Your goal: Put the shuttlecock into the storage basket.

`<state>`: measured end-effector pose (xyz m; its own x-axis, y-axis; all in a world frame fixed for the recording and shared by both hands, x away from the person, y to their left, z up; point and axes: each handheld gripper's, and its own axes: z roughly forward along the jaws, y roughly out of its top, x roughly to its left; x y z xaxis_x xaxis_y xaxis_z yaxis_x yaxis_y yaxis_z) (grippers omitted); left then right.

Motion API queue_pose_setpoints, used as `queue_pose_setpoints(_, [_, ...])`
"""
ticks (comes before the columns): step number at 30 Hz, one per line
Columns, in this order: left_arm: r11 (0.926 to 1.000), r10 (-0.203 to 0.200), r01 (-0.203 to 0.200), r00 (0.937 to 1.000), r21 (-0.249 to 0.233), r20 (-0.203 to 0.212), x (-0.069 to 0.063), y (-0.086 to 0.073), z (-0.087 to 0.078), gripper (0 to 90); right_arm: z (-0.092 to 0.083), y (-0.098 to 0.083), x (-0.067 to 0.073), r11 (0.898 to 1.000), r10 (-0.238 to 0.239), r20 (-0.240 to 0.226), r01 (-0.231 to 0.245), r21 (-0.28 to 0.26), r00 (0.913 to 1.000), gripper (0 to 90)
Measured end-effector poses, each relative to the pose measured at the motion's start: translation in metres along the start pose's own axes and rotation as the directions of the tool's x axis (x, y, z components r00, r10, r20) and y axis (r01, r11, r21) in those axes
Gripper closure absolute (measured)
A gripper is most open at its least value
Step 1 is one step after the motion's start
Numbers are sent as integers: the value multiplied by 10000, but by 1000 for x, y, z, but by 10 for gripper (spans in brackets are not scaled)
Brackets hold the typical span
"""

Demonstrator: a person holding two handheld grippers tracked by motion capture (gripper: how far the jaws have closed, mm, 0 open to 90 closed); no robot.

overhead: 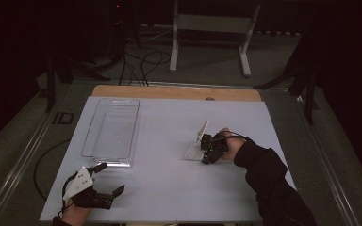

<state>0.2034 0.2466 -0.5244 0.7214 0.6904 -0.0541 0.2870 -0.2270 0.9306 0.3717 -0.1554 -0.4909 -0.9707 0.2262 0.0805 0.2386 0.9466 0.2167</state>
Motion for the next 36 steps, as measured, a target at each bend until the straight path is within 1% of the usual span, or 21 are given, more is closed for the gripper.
queue_pose_setpoints(2, [10000, 4, -4, 10000, 11, -1, 0, 0, 0, 3, -1, -2, 4, 9999, -123, 32, 123, 61, 9999, 661])
queue_pose_setpoints(3, [10000, 3, -3, 10000, 7, -6, 0, 0, 0, 3, -2, -3, 6, 9999, -141, -24, 141, 72, 9999, 661])
queue_pose_setpoints(8, [10000, -13, 13, 10000, 13, -9, 0, 0, 0, 3, -3, -4, 9, 9998, -179, -22, 180, 97, 9998, 661])
queue_pose_setpoints(9, [10000, 4, -4, 10000, 14, -10, 0, 0, 0, 3, -5, -5, 12, 9995, -299, -30, 299, 47, 9995, 661])
queue_pose_setpoints(11, [10000, 13, -13, 10000, 17, -14, 0, 0, 0, 3, -7, -5, 15, 9993, -385, -83, 385, -11, 9992, 661])
queue_pose_setpoints(15, [10000, 9, -8, 10000, 22, -19, 0, 0, 0, 3, -10, -5, 21, 9981, -616, -36, 616, -36, 9981, 661])
queue_pose_setpoints(19, [10000, -8, 8, 10000, 16, -18, 0, 0, 0, 3, -12, -6, 28, 9971, -759, -58, 758, -59, 9971, 661])
queue_pose_setpoints(23, [10000, -16, 16, 10000, 27, -22, 0, 0, 0, 3, -14, -5, 33, 9958, -905, -81, 904, -166, 9959, 661])
queue_pose_setpoints(25, [10000, -10, 10, 10000, 33, -29, 0, 0, 0, 3, -15, -5, 37, 9939, -1077, -19, 1077, -228, 9942, 661])
queue_pose_setpoints(26, [10000, -7, 7, 10000, 38, -28, 0, 0, 0, 3, -16, -5, 39, 9936, -1103, -89, 1101, -235, 9939, 661])
queue_pose_setpoints(27, [10000, 2, -2, 10000, 52, -29, 0, 0, 1, 3, -17, -4, 40, 9926, -1185, -59, 1183, -287, 9929, 661])
queue_pose_setpoints(29, [10000, 8, -8, 10000, 43, -24, 0, 0, 1, 3, -18, -4, 43, 9919, -1223, -111, 1218, -348, 9924, 661])
queue_pose_setpoints(33, [10000, 6, -6, 10000, 48, -33, 0, 0, 1, 3, -20, -3, 48, 9899, -1363, -17, 1361, -386, 9907, 661])
queue_pose_setpoints(34, [10000, -4, 4, 10000, 47, -29, 0, 0, 1, 3, -19, -2, 49, 9890, -1426, -84, 1421, -420, 9897, 661])
queue_pose_setpoints(36, [10000, -3, 3, 10000, 55, -38, 0, 0, 0, 3, -20, -2, 50, 9889, -1399, -114, 1391, -526, 9901, 661])
